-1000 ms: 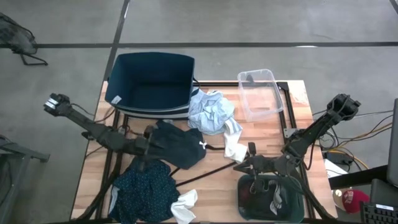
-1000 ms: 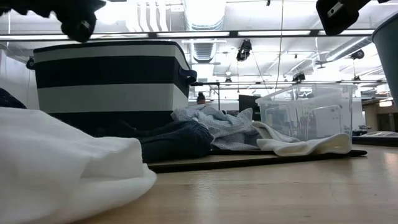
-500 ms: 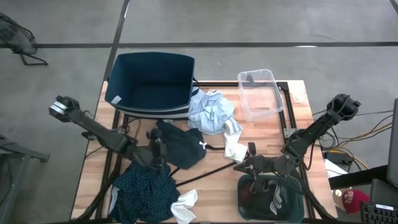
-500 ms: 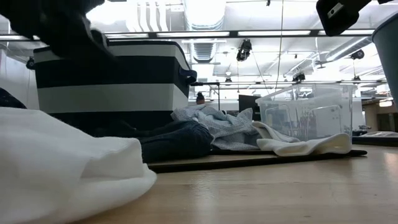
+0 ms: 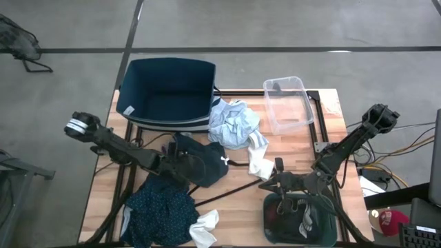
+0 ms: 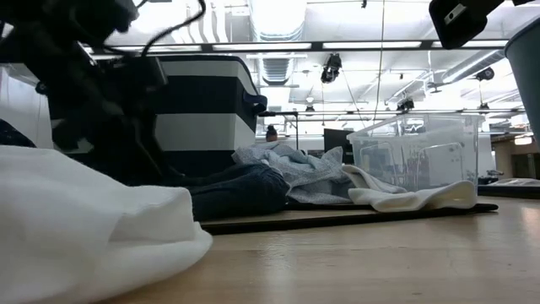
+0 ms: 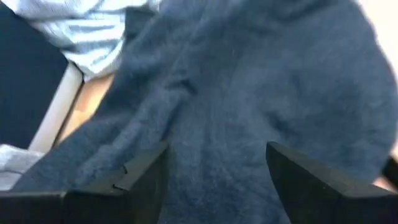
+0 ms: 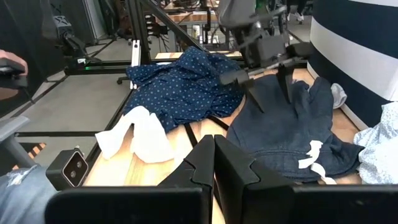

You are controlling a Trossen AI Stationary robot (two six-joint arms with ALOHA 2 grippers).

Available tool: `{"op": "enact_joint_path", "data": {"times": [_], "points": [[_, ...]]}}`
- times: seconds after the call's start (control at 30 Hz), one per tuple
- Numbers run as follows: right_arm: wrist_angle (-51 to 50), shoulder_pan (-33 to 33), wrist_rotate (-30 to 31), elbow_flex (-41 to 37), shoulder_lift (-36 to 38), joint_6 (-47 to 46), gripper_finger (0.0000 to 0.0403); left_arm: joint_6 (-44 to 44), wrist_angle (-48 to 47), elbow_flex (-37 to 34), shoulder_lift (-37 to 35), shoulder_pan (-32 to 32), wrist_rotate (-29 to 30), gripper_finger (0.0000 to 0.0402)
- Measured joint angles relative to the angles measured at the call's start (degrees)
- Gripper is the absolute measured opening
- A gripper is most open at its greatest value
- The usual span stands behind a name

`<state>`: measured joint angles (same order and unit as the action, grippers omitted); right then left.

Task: Pick & Place Cloths
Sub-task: Put the gray shorts into the green bin

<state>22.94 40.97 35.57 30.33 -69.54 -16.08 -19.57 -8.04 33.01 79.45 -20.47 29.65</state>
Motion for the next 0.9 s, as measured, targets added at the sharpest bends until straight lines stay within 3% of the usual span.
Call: {"op": "enact_joint_path", "data": {"times": [0.3,0.43,0.57,0.8,0.9], "points": [[0.0,0.0,0.0,0.0,0.0,-0.4,0.0008,-0.7,1.1,0.1,7.0,2.0,-0.1,0.0266],[0.0,0.0,0.0,0.0,0.0,-0.4,0.0008,-0.8,2.0,0.2,8.8,2.1,-0.5,0.0245],[0.0,0.0,0.0,0.0,0.0,-0.4,0.0008,0.2,4.2,0.1,9.6,2.2,-2.5,0.0183],[0.1,0.0,0.0,0.0,0.0,-0.5,0.0008,4.0,5.0,0.0,8.9,2.4,-4.2,0.0022],[0.2,0.0,0.1,0.0,0.0,-0.5,0.0008,5.4,4.9,0.0,7.6,2.3,-3.0,0.0015]]}}
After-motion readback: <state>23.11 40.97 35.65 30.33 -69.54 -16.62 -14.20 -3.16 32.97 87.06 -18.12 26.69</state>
